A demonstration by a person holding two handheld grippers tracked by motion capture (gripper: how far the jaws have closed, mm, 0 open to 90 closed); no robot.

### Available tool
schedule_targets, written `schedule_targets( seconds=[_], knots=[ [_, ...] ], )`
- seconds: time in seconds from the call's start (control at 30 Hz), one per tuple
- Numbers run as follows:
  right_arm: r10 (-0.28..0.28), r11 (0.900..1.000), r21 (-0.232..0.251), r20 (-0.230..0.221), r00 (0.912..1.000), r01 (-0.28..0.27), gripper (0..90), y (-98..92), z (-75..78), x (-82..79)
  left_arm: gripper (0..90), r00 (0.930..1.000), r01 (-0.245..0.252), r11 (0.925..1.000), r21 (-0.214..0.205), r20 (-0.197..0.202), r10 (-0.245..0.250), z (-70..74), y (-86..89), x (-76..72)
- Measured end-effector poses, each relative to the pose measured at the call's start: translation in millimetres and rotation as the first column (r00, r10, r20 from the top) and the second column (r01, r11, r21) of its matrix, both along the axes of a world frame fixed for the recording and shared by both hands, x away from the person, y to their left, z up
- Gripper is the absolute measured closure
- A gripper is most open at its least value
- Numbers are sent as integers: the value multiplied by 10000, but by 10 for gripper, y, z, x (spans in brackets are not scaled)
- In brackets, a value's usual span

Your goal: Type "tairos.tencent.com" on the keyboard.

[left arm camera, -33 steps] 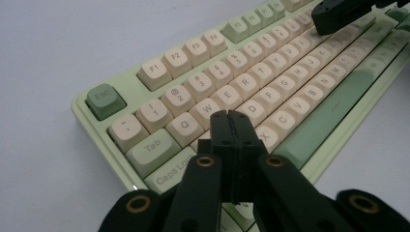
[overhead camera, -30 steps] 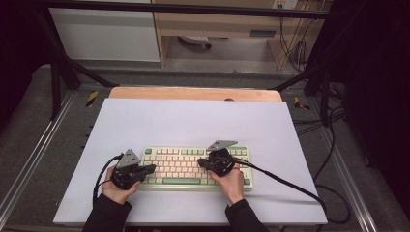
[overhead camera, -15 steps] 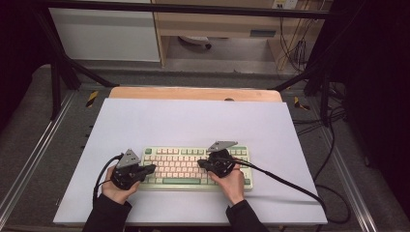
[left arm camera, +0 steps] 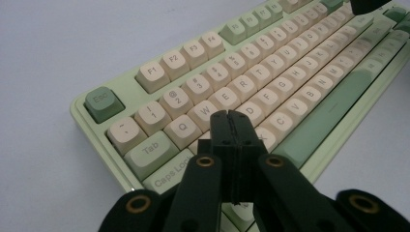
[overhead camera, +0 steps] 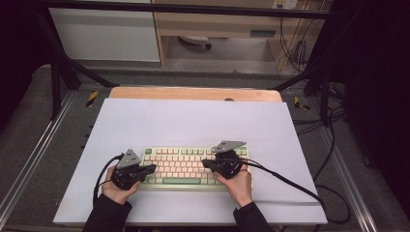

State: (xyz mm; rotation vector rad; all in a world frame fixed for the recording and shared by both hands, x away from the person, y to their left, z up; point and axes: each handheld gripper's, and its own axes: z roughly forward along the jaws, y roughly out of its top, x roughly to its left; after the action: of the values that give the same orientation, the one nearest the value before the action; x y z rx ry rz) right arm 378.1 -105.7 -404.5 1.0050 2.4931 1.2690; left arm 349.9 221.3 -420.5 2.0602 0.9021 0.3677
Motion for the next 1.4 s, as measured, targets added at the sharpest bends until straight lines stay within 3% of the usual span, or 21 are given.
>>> schedule_targets(
  seconds=[0.73,1.4],
  knots=[
    [-129,9998,147,-36,9999,129,900,-328,-78,-160,900,10000,73,10000,39,63,-73,14,-78,9],
    [-109,9998,170,-72,9999,110,900,-386,-135,-214,900,9999,172,9995,275,0,-172,-25,-214,81]
  ],
)
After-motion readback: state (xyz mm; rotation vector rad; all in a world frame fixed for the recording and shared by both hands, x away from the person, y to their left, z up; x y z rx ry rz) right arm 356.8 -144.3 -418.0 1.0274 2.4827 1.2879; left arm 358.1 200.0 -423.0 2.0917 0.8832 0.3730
